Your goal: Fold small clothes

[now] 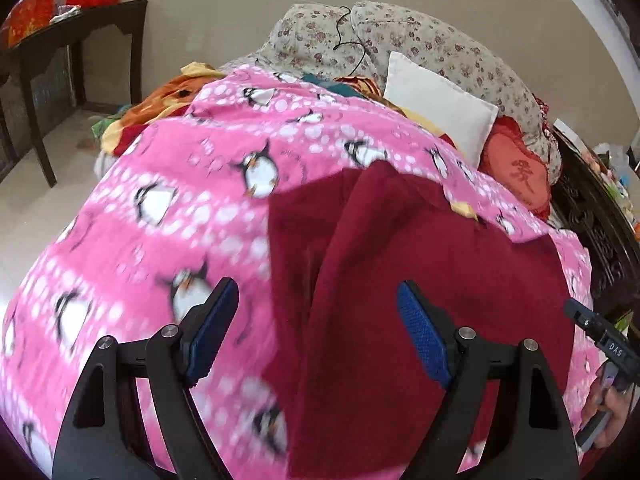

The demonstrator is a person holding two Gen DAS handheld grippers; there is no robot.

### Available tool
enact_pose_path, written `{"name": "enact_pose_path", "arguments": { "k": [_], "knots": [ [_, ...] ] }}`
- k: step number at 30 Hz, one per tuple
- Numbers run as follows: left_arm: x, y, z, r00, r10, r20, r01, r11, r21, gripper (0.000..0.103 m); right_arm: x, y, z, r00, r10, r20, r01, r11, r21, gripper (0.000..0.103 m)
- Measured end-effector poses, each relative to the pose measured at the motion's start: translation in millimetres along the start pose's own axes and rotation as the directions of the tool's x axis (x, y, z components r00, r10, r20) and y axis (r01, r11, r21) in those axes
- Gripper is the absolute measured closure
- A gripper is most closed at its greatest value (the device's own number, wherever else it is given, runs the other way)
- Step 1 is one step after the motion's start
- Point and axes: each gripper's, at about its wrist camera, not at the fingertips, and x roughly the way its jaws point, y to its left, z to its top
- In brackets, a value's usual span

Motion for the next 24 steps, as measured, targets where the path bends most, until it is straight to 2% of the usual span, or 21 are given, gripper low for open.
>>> {"name": "enact_pose_path", "arguments": {
  "k": [4, 7, 9, 12, 19, 24],
  "knots": [
    [-1, 3, -33, 0.999, 0.032, -0.036, -0.031, 0.999, 0.010, 0.021, -9, 0, -21, 1.000, -0.022, -0.003, 0.022, 1.000, 0.001, 0.053],
    [13, 1, -55, 0.993, 0.086, -0.080, -0.083, 0.996, 0.042, 0.021, -1, -2, -28, 0.998, -0.060, -0.023, 0.060, 0.998, -0.004, 0.053],
    [21, 2, -63, 0.991, 0.106, -0.083, -0.102, 0.994, 0.041, 0.020, 9, -2, -28, 0.996, -0.085, -0.041, 0.084, 0.996, -0.021, 0.053],
    [20, 0, -68, 0.991, 0.121, -0.051, -0.119, 0.992, 0.043, 0.020, 12, 0, -26, 0.993, -0.105, -0.054, 0.104, 0.994, -0.031, 0.053],
    [14, 1, -71, 0.991, 0.121, -0.064, -0.119, 0.992, 0.046, 0.020, -25, 13, -37, 0.997, -0.080, -0.020, 0.079, 0.996, -0.046, 0.053],
    [12, 1, -73, 0.991, 0.120, -0.058, -0.118, 0.993, 0.031, 0.020, -9, 1, -54, 0.991, -0.100, -0.091, 0.098, 0.995, -0.017, 0.053]
  ]
}}
